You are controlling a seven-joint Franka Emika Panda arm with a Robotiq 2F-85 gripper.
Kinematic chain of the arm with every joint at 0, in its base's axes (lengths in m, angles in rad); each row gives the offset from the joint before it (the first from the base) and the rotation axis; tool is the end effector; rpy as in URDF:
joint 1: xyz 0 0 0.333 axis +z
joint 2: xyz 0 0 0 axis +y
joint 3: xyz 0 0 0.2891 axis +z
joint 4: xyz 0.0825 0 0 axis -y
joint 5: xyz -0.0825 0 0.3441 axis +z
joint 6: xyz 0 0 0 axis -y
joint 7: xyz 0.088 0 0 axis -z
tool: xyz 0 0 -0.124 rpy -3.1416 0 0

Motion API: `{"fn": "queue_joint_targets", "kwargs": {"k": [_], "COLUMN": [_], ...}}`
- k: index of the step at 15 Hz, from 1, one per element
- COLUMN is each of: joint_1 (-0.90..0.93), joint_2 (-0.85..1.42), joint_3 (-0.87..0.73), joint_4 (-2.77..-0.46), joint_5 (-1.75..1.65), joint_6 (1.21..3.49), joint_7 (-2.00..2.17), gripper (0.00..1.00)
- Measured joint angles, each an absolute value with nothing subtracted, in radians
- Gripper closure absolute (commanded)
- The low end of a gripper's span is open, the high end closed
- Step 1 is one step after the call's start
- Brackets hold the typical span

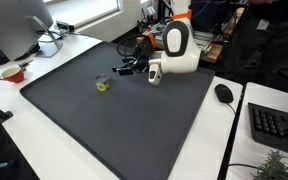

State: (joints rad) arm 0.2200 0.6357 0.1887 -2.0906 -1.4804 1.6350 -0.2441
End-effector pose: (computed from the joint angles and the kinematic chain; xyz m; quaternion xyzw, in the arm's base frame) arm 0.4847 0.0861 0.1353 0.5087 0.5865 -0.3245 0.5403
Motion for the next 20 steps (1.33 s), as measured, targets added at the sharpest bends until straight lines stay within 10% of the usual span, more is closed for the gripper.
{"fn": "queue_joint_targets", "kwargs": {"k": [20], "joint_1": [0.118], "joint_2": [0.855], "joint_3": [0.141], "joint_4": [-1.845], "joint_5": [-1.584], "joint_6": [1.781], "joint_7": [-0.411], "gripper": [0.0]}}
